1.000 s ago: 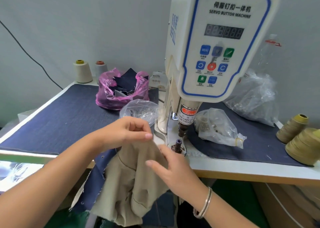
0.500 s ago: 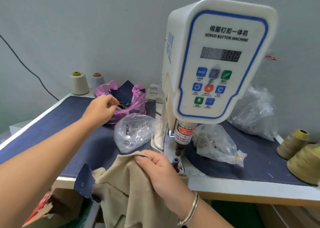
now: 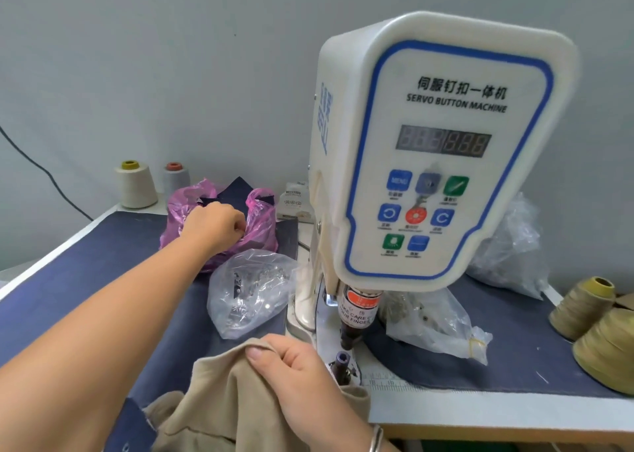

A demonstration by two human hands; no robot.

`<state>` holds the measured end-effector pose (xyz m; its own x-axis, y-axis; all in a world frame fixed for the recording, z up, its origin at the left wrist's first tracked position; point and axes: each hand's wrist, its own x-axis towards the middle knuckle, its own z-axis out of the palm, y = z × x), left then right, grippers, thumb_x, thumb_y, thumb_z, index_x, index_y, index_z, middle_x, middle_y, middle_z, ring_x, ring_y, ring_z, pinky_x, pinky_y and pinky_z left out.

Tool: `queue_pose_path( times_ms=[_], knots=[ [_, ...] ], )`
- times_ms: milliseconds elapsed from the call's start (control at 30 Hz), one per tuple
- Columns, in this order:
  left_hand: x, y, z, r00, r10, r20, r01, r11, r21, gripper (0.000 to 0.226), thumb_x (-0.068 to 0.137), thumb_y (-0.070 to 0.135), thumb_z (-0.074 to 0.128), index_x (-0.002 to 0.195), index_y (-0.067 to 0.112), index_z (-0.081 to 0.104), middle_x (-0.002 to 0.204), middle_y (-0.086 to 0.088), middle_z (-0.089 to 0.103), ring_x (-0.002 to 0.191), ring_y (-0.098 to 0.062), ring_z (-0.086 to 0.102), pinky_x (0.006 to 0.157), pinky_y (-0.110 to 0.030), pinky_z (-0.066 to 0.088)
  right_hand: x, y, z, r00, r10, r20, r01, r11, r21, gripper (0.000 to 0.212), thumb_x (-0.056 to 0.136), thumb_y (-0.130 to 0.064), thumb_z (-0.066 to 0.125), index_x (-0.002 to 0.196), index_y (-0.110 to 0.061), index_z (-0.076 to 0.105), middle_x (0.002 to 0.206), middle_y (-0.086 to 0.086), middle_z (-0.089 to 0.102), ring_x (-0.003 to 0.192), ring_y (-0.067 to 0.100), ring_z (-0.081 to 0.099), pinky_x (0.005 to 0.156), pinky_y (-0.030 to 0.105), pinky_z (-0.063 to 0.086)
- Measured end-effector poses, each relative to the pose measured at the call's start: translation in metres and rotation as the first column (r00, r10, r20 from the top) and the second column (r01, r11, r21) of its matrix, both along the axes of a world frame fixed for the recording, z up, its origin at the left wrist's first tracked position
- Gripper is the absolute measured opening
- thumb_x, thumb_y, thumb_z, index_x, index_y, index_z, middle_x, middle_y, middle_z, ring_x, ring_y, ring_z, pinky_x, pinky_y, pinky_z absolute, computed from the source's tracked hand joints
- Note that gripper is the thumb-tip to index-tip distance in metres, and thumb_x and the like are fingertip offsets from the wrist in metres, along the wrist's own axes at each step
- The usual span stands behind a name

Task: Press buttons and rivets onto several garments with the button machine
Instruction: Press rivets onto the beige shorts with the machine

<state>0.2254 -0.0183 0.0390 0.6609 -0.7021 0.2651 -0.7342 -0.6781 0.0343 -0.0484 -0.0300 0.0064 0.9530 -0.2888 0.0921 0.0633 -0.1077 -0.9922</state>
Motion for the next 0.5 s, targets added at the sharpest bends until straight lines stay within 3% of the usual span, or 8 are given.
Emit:
queue_pose_path(
  times_ms=[100,167,233,367,433,500],
  knots=[
    [0.006,0.005,0.003,0.981,-0.014,-0.194,-0.036,0.968,-0.249,0.013,0.092,0.019,0.056,0.094,0.021,0.069,0.099,0.001,0.067,0.093,-0.023,0.059,0.082,-0.038,0.050,-0.001,-0.002,-0.003,1.000,-0.003,-0.015,0.004,1.000,0.005,0.020,0.086,-0.035,0.054,0.069,-0.024,0.059,0.064,-0.008,0.047,0.063,0.004,0.041,0.060,0.019,0.034],
    [0.011,0.012,0.013,0.945,-0.040,-0.323,-0.113,0.891,-0.440,0.009,0.092,0.016,0.056,0.094,0.017,0.065,0.096,-0.003,0.064,0.091,-0.021,0.055,0.078,-0.031,0.042,-0.002,-0.003,-0.005,1.000,-0.002,-0.013,0.002,1.000,0.019,0.020,0.088,-0.031,0.054,0.078,-0.016,0.062,0.067,-0.005,0.049,0.066,0.006,0.043,0.062,0.020,0.035],
    [0.017,0.021,0.022,0.929,-0.056,-0.366,-0.135,0.868,-0.477,0.006,0.094,0.016,0.054,0.095,0.016,0.061,0.096,-0.005,0.063,0.089,-0.021,0.053,0.076,-0.028,0.036,-0.001,-0.002,-0.006,1.000,0.000,-0.017,0.000,1.000,0.024,0.024,0.093,-0.025,0.054,0.079,-0.007,0.062,0.068,-0.003,0.049,0.066,0.006,0.043,0.062,0.020,0.036],
    [0.023,0.033,0.033,0.942,-0.009,-0.335,-0.124,0.919,-0.374,0.010,0.098,0.017,0.049,0.102,0.012,0.056,0.105,-0.010,0.061,0.095,-0.028,0.055,0.078,-0.032,0.040,0.002,0.003,-0.005,0.999,-0.020,-0.046,0.020,1.000,0.012,0.034,0.096,-0.021,0.053,0.081,0.009,0.054,0.071,0.004,0.045,0.067,0.010,0.039,0.061,0.023,0.033],
    [0.020,0.034,0.039,0.906,-0.054,-0.420,-0.178,0.852,-0.492,0.012,0.099,0.017,0.050,0.108,0.011,0.055,0.101,-0.010,0.061,0.084,-0.024,0.057,0.068,-0.027,0.048,0.003,0.005,-0.003,0.997,-0.032,-0.063,0.033,0.999,0.016,0.032,0.096,-0.020,0.052,0.077,0.005,0.055,0.069,0.004,0.044,0.066,0.010,0.039,0.060,0.023,0.033],
    [0.012,0.037,0.048,0.818,-0.181,-0.546,-0.261,0.730,-0.632,0.015,0.099,0.014,0.051,0.113,0.014,0.055,0.089,-0.002,0.058,0.068,-0.013,0.057,0.056,-0.020,0.052,0.003,0.006,-0.001,0.995,-0.056,-0.081,0.058,0.998,0.024,0.028,0.097,-0.020,0.052,0.073,-0.006,0.055,0.067,0.002,0.043,0.065,0.008,0.039,0.060,0.022,0.033]
  ],
)
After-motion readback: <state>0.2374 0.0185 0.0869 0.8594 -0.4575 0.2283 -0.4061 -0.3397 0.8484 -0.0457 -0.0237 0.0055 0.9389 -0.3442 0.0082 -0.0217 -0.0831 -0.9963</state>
